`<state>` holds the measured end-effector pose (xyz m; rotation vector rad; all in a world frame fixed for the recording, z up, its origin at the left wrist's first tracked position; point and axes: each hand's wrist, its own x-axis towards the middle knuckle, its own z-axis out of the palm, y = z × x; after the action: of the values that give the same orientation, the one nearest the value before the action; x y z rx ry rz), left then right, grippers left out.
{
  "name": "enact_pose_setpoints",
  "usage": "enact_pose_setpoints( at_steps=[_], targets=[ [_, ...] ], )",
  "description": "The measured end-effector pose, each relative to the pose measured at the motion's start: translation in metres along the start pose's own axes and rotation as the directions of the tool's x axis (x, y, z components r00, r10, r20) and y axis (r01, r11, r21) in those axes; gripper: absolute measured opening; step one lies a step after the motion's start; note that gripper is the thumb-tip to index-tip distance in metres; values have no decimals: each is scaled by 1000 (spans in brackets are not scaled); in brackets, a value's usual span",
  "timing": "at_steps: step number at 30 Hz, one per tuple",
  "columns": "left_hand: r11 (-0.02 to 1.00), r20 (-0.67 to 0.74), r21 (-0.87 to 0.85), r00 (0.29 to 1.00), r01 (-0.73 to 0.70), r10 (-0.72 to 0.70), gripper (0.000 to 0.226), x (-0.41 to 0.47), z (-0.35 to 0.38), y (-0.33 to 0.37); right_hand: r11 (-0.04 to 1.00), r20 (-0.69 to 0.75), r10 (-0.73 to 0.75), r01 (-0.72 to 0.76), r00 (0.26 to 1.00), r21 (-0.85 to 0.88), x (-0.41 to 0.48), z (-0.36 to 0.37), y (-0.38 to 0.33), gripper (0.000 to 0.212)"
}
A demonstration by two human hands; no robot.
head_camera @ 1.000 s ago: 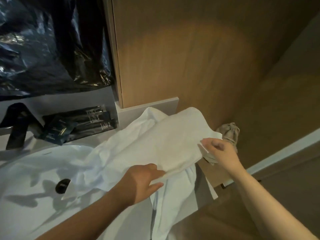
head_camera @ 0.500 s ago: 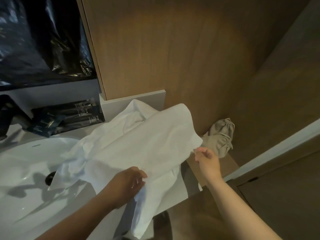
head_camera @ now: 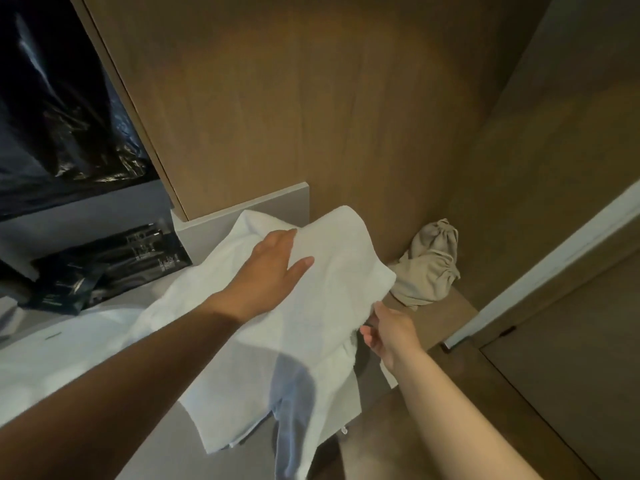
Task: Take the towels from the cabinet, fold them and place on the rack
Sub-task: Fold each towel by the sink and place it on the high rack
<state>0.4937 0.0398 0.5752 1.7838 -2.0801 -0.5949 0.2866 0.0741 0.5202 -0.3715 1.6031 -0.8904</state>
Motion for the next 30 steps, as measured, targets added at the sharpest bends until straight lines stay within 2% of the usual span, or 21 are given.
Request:
enact_pose_setpoints(
  at_steps=[3, 7, 12, 15, 20, 24, 27, 30],
  targets=[
    [998, 70, 63, 997, 14, -18, 64, 29, 2, -6, 998, -54, 18, -15, 998, 55, -6, 12, 4, 24],
    [996, 38, 84, 999, 12, -15, 54, 58, 5, -18, 991, -156, 37, -15, 987, 135, -11, 25, 11, 26],
    [986, 154, -86, 980, 143, -129, 42, 81, 8, -29, 986, -189, 44, -13, 981, 163, -15, 35, 20, 34],
    [980, 166, -153, 981, 130, -104, 34, 84, 5, -33, 987, -218, 12, 23, 976, 158, -19, 35, 22, 34],
    [963, 124, -260, 992, 68, -37, 29, 68, -8, -19, 985, -245, -41, 80, 969, 152, -39, 33, 18, 31],
    [954, -36, -290, 997, -74, 66, 27, 45, -31, 9, 959, -225, -107, 160, 968, 234, -75, 15, 4, 36],
    [930, -172, -333, 980, -154, 101, 30, 23, -49, 42, 936, -219, -244, 288, 945, 201, -111, -11, -7, 43],
    [909, -214, -375, 971, -180, 104, 32, 2, -68, 89, 890, -233, -377, 420, 897, 178, -147, -47, -25, 41]
  ],
)
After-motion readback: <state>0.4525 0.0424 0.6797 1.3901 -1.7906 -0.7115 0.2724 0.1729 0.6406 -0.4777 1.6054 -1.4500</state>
